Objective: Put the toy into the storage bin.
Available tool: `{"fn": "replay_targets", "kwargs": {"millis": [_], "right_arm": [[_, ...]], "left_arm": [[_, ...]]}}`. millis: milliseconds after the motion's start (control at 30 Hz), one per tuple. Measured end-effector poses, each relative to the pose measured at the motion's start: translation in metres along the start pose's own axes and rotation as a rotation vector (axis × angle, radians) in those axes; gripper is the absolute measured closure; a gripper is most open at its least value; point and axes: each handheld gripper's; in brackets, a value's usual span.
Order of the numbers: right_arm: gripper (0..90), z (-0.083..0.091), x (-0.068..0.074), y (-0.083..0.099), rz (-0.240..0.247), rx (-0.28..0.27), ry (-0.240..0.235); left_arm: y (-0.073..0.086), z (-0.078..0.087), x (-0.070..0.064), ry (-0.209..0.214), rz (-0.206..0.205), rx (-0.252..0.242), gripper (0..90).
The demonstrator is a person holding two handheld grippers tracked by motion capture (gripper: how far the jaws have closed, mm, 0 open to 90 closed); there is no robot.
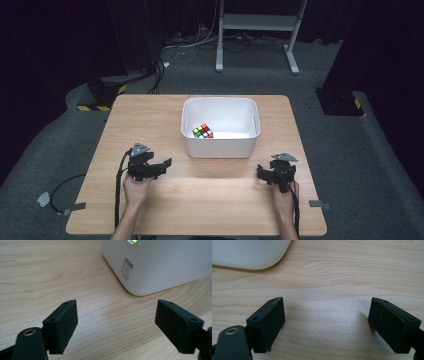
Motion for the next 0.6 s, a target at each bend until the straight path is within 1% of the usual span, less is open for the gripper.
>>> {"fn": "replay_targets", "kwargs": {"millis": [33,67,100,167,300,400,500,600], "right_arm": [[13.9,0.000,0.000,0.000,0.000,0.000,0.000],[13.9,0.000,0.000,0.000,0.000,0.000,0.000],[13.9,0.000,0.000,0.000,0.000,0.000,0.000],[13.9,0.000,0.000,0.000,0.000,0.000,0.000],[13.9,0.000,0.000,0.000,0.000,0.000,0.000],[13.9,0.000,0.000,0.000,0.000,0.000,0.000],[13.9,0.000,0.000,0.000,0.002,0.000,0.000],[13.9,0.000,0.000,0.000,0.002,0.000,0.000]], "left_arm": [[0.002,-0.001,0.002,-0.004,-0.002,0.002,18.8],[0.002,-0.002,0.002,-0.004,0.007,0.003,18.8],[0.003,-0.003,0.003,-0.006,0.001,0.007,18.8],[0.005,-0.005,0.004,-0.011,0.007,0.008,18.8],[0.008,-0.009,0.006,-0.010,0.020,0.014,18.9],[0.009,-0.011,0.007,-0.012,0.018,0.014,18.9],[0.011,-0.012,0.008,-0.008,0.032,0.012,18.9],[0.011,-0.014,0.010,-0.015,0.029,0.019,18.9]]}}
Point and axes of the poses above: each handheld gripper's, and its own axes: z roughly backward along the jaws, y roughly out of its underside, x roughly to its left, and after that the axes turned 2 degrees about -y, right-handed
